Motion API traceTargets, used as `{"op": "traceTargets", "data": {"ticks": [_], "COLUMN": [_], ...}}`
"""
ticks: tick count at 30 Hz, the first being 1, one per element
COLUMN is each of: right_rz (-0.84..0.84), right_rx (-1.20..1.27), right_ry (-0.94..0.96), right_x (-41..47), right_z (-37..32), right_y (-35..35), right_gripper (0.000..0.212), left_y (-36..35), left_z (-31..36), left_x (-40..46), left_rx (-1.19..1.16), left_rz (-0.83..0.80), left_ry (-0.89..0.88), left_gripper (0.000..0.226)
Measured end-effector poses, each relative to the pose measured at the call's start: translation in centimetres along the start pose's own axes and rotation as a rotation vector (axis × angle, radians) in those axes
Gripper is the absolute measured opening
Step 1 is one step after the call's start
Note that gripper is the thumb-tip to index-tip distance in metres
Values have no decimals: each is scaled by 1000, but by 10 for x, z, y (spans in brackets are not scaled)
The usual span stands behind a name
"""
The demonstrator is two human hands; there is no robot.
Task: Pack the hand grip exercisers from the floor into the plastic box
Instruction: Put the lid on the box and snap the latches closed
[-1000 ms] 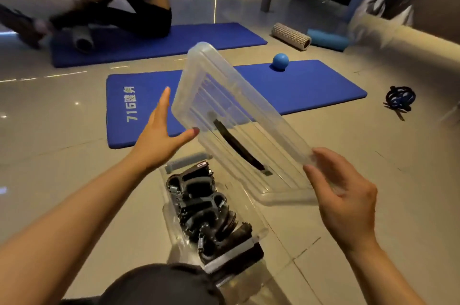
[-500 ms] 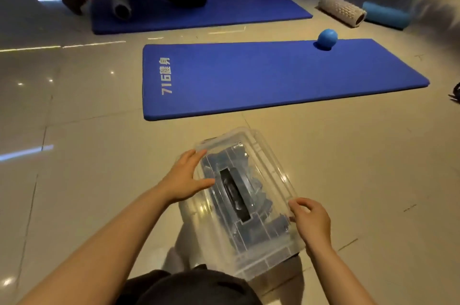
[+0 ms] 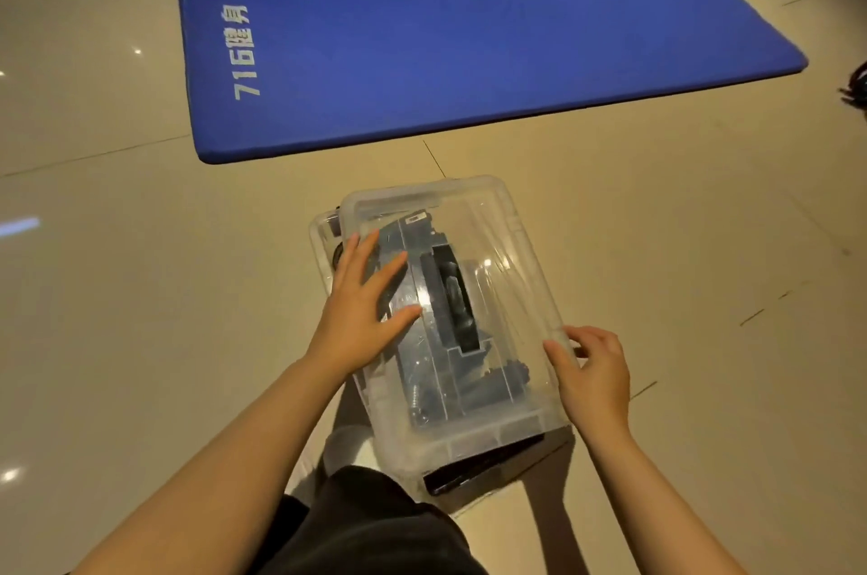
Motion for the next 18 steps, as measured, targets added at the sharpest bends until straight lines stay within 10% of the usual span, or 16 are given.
{"op": "traceTargets", "data": {"ticks": [18], "right_rz": [-84], "right_rx": [-76], "right_ry": [158], "right_x": [5], "right_z": [-6], "right_y": [-28], "right_gripper": [42], "left_y": [-5], "left_z": [-3], "left_x": [-37], "left_rx": [238], "left_rz": [38], "left_ry": [285], "left_gripper": [57]}}
Point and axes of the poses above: each hand's wrist, its own x-axis towards the middle knuckle, its own y-axis out of the back of the hand, z = x × y, the point moved 2 cm from there along x, towards the middle knuckle, and after that the axes turned 11 degrees about -y, right-handed, at the moved point
